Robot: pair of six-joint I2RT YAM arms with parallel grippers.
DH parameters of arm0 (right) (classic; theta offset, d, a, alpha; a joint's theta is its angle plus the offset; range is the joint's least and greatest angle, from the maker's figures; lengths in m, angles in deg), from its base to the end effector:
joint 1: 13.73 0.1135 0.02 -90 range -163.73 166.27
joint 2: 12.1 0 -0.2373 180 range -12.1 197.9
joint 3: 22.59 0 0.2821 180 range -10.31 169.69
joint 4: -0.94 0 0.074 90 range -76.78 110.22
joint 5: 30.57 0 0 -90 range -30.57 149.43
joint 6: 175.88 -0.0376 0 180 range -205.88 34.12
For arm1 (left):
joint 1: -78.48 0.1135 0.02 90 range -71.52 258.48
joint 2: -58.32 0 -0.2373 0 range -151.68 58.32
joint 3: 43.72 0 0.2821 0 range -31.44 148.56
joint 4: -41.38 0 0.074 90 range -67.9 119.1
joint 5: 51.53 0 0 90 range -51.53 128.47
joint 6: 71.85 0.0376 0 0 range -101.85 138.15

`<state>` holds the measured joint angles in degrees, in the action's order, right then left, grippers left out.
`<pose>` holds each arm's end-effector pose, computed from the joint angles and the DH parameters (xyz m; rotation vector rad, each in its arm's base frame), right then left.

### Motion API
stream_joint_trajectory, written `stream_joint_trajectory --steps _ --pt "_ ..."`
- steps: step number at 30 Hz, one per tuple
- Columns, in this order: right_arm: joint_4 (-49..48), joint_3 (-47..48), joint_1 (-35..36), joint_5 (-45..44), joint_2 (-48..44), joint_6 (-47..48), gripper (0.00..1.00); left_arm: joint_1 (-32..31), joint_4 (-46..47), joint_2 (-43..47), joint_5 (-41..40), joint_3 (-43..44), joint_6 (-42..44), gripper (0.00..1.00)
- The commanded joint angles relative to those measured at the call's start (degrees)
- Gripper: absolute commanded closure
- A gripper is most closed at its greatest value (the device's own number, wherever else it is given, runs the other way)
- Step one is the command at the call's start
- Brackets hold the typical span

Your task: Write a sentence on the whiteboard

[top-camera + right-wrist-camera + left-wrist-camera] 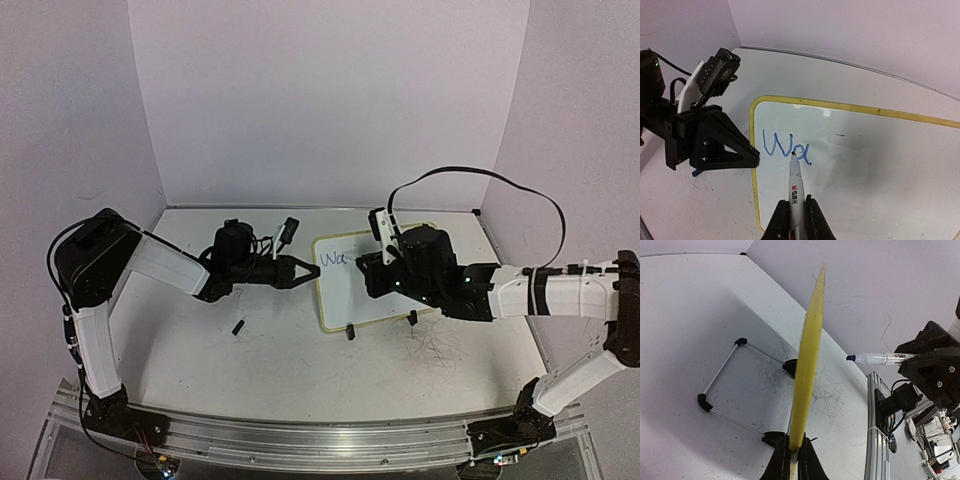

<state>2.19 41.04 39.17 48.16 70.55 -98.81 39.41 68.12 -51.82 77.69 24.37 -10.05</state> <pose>0.2232 0.2830 0.2185 -0.5423 1.8847 0.5787 0.3038 -0.2773 0.1201 0.7163 1.9014 -1.4103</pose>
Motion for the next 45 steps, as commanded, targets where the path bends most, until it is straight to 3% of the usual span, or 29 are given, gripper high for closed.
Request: stream_joint_trajectory --steps 1,19,45 --pt "-2.67 1.40 -0.30 0.04 0.20 0.12 1.00 -0.62 -2.83 2.32 0.09 0.75 0.08 1.00" --pt "-2.10 2.76 -0.26 -5.95 1.60 -1.31 1.00 -0.75 -3.09 2.39 -0.02 0.76 0.43 1.00" --pt "-1.82 3.27 -0.79 -6.34 3.91 -1.31 1.00 -0.75 -3.44 2.53 0.08 1.01 0.70 1.00"
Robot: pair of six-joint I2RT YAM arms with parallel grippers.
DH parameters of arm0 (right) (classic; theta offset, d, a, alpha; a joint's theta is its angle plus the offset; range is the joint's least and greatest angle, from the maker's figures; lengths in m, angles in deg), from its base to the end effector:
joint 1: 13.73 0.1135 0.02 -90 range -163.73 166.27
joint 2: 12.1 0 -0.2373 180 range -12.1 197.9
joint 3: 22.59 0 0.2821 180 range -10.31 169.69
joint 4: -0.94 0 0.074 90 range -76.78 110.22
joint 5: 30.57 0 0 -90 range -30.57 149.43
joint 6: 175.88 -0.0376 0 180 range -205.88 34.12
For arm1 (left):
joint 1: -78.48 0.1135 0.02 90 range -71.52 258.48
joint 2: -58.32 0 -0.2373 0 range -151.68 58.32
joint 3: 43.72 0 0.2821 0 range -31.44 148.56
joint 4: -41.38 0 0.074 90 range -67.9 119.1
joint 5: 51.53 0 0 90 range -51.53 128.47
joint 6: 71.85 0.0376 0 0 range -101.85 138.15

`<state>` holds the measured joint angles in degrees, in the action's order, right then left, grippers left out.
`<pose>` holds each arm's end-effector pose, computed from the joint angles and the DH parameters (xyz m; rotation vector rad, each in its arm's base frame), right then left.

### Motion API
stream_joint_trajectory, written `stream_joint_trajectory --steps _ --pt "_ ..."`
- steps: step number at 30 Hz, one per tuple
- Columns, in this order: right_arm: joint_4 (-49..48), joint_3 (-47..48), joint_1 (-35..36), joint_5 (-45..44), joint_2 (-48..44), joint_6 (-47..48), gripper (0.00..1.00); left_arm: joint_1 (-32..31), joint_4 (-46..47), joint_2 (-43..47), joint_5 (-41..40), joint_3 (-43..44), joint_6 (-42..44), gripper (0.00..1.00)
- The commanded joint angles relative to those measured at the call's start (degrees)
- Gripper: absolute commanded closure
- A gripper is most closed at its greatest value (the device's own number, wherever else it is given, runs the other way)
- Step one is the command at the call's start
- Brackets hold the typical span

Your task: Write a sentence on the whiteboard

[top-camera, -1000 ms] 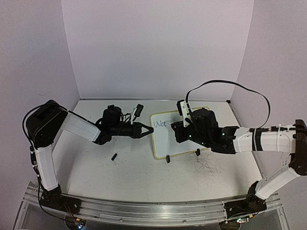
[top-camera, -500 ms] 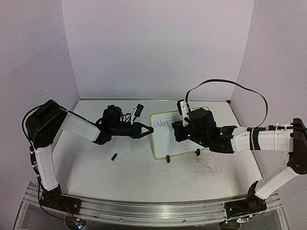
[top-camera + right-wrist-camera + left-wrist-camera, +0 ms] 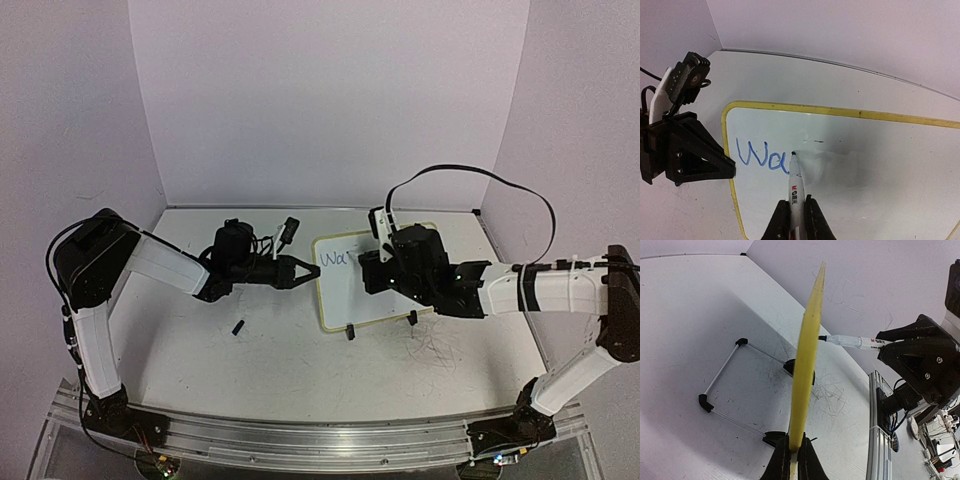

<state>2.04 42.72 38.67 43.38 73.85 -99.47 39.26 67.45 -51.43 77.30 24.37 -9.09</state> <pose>0.2337 0.2864 0.2100 -0.4740 1.9086 0.4911 0.3031 -0.2778 0.1216 0.7272 1.8973 -1.3953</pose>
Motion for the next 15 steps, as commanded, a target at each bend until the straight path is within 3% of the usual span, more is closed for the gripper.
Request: stream_joint_trajectory --steps 1,15 --pt "-1.58 1.45 -0.28 -1.59 0.62 -0.79 1.00 -0.59 -2.80 2.18 0.55 1.03 -0.26 1.00" --pt "0.50 0.23 -0.29 -1.40 -0.56 -1.93 1.00 -0.60 -2.99 2.09 0.62 1.30 -0.08 1.00"
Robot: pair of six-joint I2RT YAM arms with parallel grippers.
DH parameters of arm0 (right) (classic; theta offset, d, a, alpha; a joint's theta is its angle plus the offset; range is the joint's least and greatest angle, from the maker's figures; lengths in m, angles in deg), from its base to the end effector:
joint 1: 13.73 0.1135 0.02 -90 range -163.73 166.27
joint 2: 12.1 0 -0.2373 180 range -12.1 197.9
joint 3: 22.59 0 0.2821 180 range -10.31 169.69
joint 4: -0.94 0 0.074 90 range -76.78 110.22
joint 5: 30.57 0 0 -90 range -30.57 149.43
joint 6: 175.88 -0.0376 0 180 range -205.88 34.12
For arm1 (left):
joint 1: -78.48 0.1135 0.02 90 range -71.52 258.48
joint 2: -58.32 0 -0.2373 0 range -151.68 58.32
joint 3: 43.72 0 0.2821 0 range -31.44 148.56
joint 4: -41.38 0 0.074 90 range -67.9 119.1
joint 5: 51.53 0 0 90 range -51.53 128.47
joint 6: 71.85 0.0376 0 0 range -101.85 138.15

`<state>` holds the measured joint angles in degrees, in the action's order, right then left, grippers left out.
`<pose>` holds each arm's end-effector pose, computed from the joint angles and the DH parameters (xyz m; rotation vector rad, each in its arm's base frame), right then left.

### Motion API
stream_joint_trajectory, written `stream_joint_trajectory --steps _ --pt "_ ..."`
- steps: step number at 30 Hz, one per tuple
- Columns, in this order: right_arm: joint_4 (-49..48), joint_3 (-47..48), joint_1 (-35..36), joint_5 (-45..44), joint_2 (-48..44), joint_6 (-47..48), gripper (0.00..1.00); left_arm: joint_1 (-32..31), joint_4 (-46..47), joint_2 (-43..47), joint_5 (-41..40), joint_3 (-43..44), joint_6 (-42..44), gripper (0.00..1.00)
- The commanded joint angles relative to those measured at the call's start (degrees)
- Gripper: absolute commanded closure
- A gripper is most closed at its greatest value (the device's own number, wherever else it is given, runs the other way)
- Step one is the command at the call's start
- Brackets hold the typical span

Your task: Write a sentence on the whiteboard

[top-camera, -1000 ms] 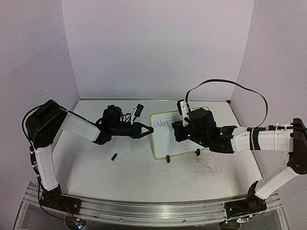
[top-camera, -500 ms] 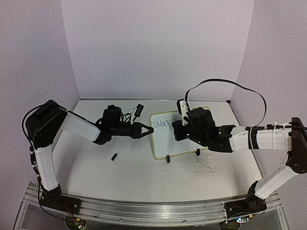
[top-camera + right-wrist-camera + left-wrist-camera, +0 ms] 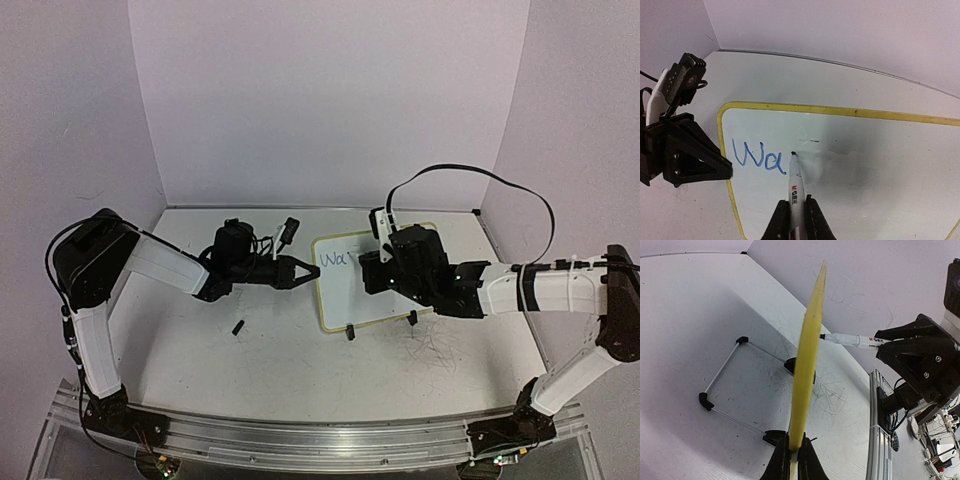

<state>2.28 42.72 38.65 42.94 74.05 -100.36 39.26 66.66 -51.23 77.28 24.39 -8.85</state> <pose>0.2341 0.2863 0.2084 -0.4568 1.9195 0.4898 0.3028 -0.2776 0.1217 0.7291 1.9060 -1.3917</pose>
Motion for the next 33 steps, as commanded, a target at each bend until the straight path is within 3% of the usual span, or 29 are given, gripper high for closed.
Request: stream_joint_trajectory --steps 1,33 --pt "0.38 0.12 -0.26 -0.89 -0.81 -1.09 1.00 -0.59 -2.23 1.89 0.64 1.24 -0.26 1.00" --pt "1.14 -2.41 -0.26 1.25 -1.22 -3.45 1.00 -0.68 -2.61 1.82 0.62 1.29 -0.15 1.00"
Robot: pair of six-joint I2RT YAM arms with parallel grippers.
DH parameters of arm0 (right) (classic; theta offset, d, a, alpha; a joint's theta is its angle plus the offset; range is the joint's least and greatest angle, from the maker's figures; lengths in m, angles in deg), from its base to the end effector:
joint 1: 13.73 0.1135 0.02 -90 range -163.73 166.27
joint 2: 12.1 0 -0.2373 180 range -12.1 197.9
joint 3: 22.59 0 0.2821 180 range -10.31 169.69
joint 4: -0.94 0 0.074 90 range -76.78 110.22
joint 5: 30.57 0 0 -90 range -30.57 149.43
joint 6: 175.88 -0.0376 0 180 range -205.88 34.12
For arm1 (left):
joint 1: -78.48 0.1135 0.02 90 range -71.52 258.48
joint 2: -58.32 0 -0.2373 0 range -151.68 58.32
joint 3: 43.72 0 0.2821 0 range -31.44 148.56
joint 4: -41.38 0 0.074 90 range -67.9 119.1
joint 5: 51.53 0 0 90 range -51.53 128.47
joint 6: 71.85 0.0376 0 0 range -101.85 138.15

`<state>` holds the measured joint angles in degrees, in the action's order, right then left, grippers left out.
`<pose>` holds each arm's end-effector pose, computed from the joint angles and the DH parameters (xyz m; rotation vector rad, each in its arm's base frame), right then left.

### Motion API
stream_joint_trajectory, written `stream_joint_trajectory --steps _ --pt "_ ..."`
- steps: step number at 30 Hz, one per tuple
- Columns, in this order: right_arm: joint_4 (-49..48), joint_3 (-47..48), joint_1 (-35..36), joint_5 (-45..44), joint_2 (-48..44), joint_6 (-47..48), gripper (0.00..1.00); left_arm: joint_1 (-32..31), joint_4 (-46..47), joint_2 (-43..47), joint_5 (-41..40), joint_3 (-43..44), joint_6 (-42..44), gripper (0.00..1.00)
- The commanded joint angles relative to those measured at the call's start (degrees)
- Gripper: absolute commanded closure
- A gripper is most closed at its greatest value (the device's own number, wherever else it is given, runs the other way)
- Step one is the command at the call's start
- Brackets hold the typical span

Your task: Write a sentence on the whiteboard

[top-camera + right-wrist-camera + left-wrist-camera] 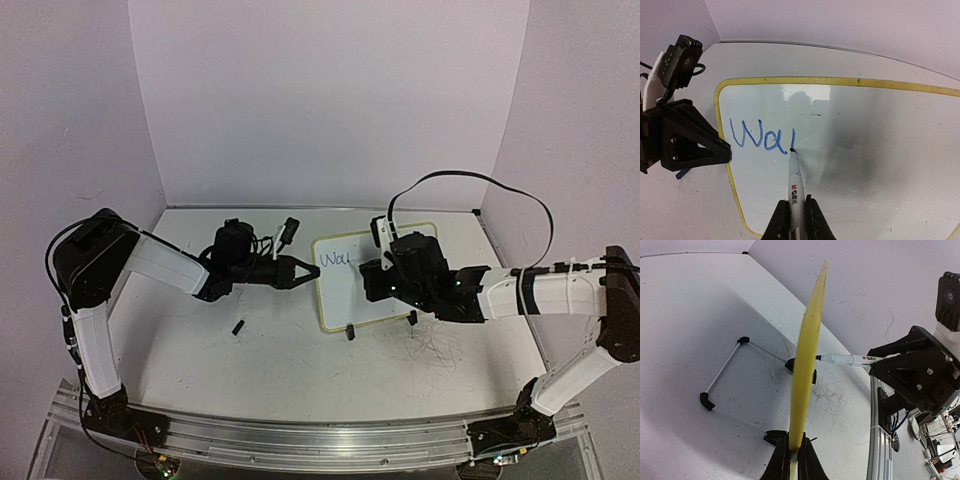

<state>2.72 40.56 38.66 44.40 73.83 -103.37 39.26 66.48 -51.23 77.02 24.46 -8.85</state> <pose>0.2296 0.2821 0.1951 -0.4414 1.9736 0.5236 0.3031 -0.2776 0.1217 0.7252 1.9088 -1.3876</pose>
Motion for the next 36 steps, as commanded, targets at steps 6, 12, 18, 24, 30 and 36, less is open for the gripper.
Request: stream_joint_trajectory --steps 6,12,18,24,30,36 --pt "0.16 0.99 -0.28 -0.81 -0.60 -0.24 1.00 -0.68 -2.49 1.97 0.92 1.20 -0.15 1.00" --pt "-1.56 2.10 -0.37 -2.39 0.54 0.32 1.00 -0.68 -2.50 2.07 0.85 1.14 -0.15 1.00" --pt "-1.98 3.00 -0.49 -3.18 1.08 0.30 1.00 -0.68 -2.59 2.41 0.67 0.97 -0.05 1.00" --pt "-2.15 3.20 -0.76 -3.55 1.12 0.49 1.00 -0.69 -2.73 2.23 0.65 1.03 0.02 1.00" --pt "-2.22 3.27 -1.09 -4.59 1.10 0.40 1.00 -0.72 -2.73 2.07 0.91 1.17 0.02 1.00" --pt "-2.15 2.62 -1.34 -5.80 0.60 -0.78 1.00 -0.75 -2.68 2.15 0.86 1.07 0.09 1.00"
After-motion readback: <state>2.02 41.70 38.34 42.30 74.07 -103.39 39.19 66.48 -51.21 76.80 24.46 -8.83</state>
